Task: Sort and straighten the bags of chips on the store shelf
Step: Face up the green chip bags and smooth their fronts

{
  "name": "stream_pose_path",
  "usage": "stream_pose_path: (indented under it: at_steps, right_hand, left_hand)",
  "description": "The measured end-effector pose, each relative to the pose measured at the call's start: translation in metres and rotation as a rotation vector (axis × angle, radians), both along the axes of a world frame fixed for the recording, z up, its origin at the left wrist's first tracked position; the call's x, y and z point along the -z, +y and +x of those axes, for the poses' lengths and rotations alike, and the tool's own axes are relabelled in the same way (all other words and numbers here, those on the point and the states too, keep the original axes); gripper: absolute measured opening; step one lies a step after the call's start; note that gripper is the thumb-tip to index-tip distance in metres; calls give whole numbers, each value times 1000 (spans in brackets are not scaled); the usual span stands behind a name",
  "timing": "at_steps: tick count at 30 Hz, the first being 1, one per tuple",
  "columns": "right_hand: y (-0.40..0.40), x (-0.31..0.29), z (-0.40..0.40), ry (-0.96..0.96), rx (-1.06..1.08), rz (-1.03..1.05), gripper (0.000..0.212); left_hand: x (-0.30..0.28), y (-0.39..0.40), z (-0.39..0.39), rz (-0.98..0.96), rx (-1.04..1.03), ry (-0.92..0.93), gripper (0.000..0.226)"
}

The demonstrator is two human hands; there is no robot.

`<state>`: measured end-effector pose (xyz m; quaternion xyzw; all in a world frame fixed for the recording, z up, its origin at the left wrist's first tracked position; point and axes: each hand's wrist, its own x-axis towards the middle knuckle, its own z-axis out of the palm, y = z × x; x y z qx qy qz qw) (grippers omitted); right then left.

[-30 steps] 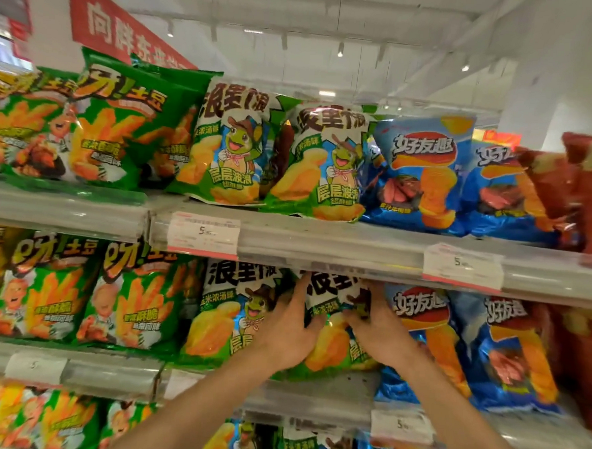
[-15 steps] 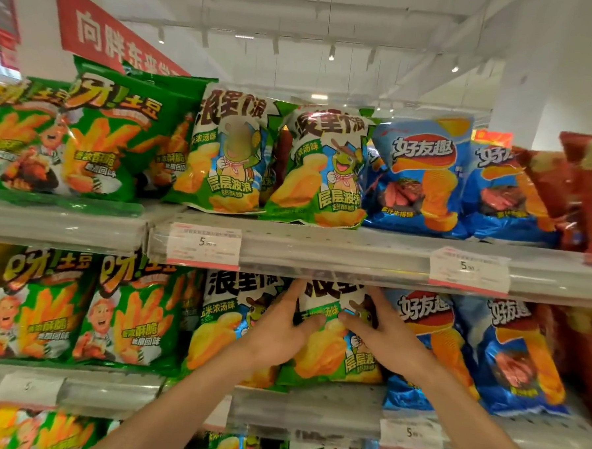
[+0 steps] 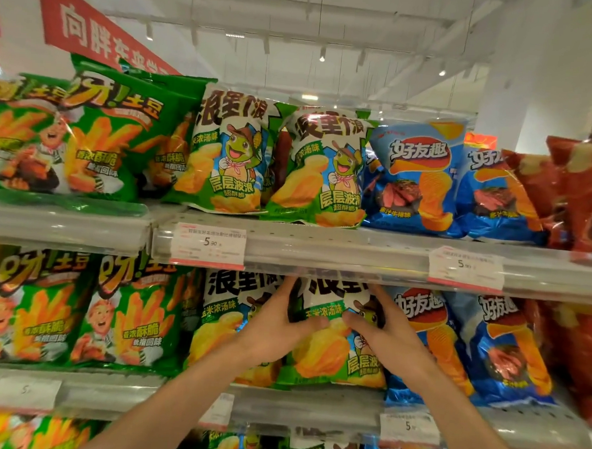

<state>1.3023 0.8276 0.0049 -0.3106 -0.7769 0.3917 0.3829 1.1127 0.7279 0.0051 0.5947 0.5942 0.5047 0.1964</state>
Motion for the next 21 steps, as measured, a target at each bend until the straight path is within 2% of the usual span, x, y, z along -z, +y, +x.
stream_pose_path:
  at_steps: [2,4,5,7,9,13,16,21]
  right_hand:
    - [-3,2,-5,-30,6,4,68]
    - [-2,11,-11,-119,29,52,72]
    - [-2,15,-14,-171,72,100,72]
    - [-4,20,-21,-261,228,333,68]
    - [-14,21,-32,-366,361,589,69]
    - [-32,36,-60,-569,393,791,67]
    - [-36,44,-70,-653,440,802,66]
    - [-42,46,-82,-679,476,769,69]
  left_hand:
    - [4,-11,-5,27,-98,130,77]
    - [10,-22,-21,110,-277,449,63]
    - [13,-27,-30,151,-372,623,58]
    - [23,-34,-44,151,-495,800,56]
    - [36,-36,-54,80,-541,868,59]
    - [55,-31,-64,-11,-542,987,64]
    - [55,-31,-66,-21,-555,1006,65]
    - [56,-32,-70,-21,-590,1004,66]
